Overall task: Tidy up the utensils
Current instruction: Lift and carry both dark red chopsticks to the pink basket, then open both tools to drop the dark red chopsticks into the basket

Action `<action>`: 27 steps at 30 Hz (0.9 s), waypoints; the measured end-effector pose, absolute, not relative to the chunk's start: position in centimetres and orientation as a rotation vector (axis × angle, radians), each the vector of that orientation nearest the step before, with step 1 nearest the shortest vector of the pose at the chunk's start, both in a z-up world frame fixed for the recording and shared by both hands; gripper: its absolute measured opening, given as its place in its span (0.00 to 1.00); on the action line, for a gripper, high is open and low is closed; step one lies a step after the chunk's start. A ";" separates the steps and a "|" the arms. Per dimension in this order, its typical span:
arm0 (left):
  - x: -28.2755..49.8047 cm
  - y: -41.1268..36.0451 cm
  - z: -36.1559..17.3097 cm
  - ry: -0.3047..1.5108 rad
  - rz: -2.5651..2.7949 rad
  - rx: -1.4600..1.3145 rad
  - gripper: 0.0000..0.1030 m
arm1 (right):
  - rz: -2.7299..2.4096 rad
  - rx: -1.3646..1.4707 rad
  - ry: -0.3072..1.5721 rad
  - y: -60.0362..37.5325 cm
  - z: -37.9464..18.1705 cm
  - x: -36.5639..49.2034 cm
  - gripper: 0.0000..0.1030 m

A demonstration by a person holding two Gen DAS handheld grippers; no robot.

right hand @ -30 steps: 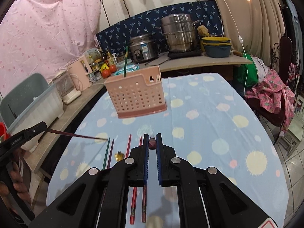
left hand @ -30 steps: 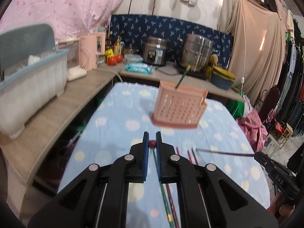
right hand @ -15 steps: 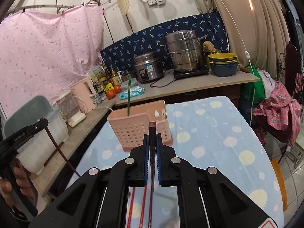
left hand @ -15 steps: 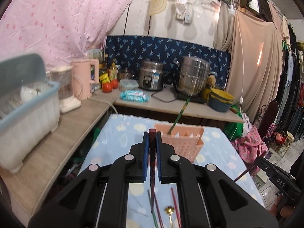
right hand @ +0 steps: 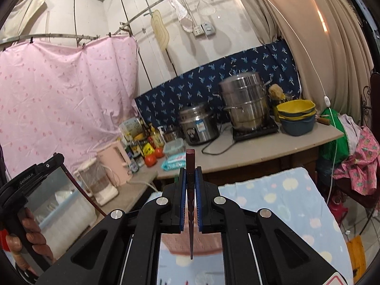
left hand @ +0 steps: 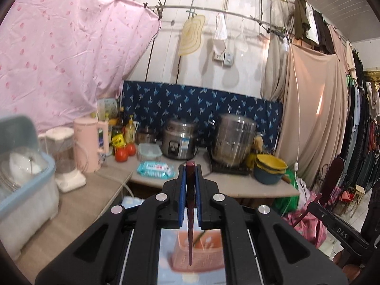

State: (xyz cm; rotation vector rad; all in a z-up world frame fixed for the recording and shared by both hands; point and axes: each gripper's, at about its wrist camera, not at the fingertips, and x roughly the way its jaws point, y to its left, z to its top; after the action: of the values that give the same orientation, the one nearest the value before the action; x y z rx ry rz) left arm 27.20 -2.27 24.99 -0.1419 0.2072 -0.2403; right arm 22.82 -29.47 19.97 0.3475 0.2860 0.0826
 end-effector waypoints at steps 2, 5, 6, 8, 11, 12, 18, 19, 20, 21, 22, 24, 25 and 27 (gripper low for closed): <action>28.1 -2.6 25.3 0.191 -0.237 -0.142 0.07 | 0.088 0.364 0.264 -29.6 20.8 24.1 0.07; 30.1 -3.1 25.2 0.182 -0.243 -0.151 0.07 | 0.086 0.383 0.237 -29.9 21.4 26.0 0.07; 30.7 -3.3 24.9 0.185 -0.242 -0.151 0.07 | 0.085 0.391 0.230 -29.9 21.4 26.7 0.07; 31.9 -3.6 24.1 0.201 -0.242 -0.149 0.07 | 0.084 0.404 0.225 -30.1 21.2 28.1 0.07; 33.4 -4.1 22.3 0.245 -0.241 -0.139 0.07 | 0.079 0.419 0.247 -30.1 20.2 30.1 0.07; 33.8 -4.2 21.8 0.258 -0.240 -0.136 0.07 | 0.078 0.421 0.259 -30.1 19.8 30.6 0.07; 35.5 -4.0 18.6 0.329 -0.235 -0.145 0.07 | 0.063 0.402 0.362 -29.8 15.7 33.4 0.07; 35.7 -3.9 18.2 0.337 -0.233 -0.147 0.07 | 0.059 0.398 0.373 -29.7 15.2 33.7 0.07; 35.9 -3.8 17.9 0.344 -0.230 -0.147 0.07 | 0.055 0.394 0.382 -29.7 14.7 33.8 0.07; 36.0 -3.8 17.7 0.351 -0.228 -0.148 0.07 | 0.053 0.392 0.391 -29.6 14.2 34.0 0.07; 36.1 -3.8 17.5 0.357 -0.226 -0.149 0.07 | 0.054 0.391 0.400 -29.6 13.9 34.2 0.07; 36.4 -3.6 17.0 0.371 -0.226 -0.155 0.07 | 0.049 0.383 0.414 -29.4 13.3 34.4 0.08; 36.5 -3.6 16.8 0.381 -0.226 -0.160 0.07 | 0.052 0.380 0.420 -29.3 13.0 34.5 0.08; 36.6 -3.4 16.5 0.389 -0.223 -0.167 0.21 | 0.046 0.370 0.421 -29.2 12.8 34.4 0.10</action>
State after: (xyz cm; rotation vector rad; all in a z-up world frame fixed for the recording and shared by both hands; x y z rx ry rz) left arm 36.57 -3.44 16.48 -0.1669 0.3893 -0.2234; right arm 34.40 -29.15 12.79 0.3696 0.4211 0.0458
